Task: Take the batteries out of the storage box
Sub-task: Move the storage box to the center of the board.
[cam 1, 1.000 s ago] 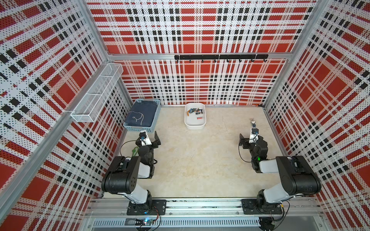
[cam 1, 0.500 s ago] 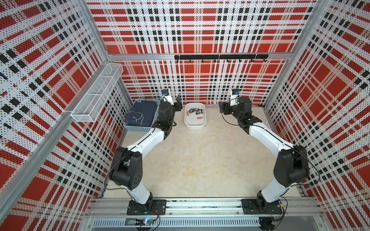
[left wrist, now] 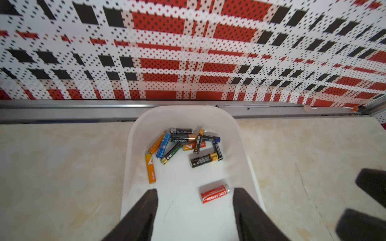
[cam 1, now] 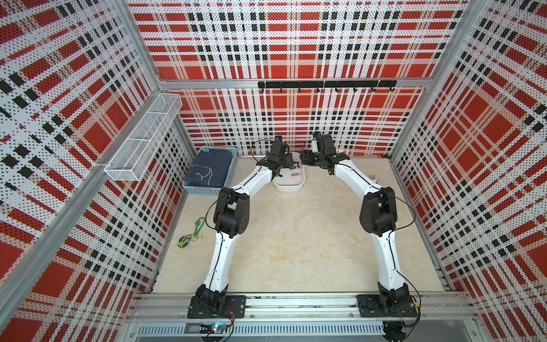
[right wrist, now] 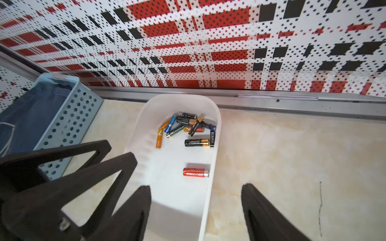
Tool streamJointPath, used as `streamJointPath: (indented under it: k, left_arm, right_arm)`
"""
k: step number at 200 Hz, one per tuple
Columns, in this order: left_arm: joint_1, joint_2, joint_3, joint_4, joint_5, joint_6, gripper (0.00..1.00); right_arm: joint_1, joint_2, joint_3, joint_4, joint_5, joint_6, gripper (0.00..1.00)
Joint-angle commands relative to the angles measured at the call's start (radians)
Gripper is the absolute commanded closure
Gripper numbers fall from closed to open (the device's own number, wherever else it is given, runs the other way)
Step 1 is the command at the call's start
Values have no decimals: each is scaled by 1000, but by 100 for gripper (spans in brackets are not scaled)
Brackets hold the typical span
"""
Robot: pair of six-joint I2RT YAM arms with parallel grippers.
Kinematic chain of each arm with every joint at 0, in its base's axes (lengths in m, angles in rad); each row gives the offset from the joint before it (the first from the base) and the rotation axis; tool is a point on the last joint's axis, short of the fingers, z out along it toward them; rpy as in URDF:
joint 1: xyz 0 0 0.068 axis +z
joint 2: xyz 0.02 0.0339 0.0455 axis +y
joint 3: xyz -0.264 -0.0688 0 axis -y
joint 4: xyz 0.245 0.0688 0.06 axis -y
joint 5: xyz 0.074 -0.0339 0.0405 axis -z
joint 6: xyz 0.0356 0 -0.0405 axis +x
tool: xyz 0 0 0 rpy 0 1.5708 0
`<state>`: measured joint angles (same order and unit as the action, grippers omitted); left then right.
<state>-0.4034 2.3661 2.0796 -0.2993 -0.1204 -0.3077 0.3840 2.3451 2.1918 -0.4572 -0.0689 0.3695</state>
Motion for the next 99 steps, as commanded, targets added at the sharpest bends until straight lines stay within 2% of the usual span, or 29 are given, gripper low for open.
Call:
streamJointPath:
  k: [1, 52, 85, 99]
  left_arm:
    - [27, 38, 54, -75, -23, -22, 40]
    - [49, 103, 72, -82, 6, -5, 44]
    - [48, 143, 71, -86, 23, 14, 51]
    - [48, 154, 69, -87, 21, 15, 57]
  right_arm:
    - [7, 53, 68, -94, 16, 4, 26]
    - [9, 165, 176, -148, -11, 0, 33]
    - [9, 197, 186, -143, -29, 1, 39]
    - [13, 213, 193, -144, -38, -1, 41]
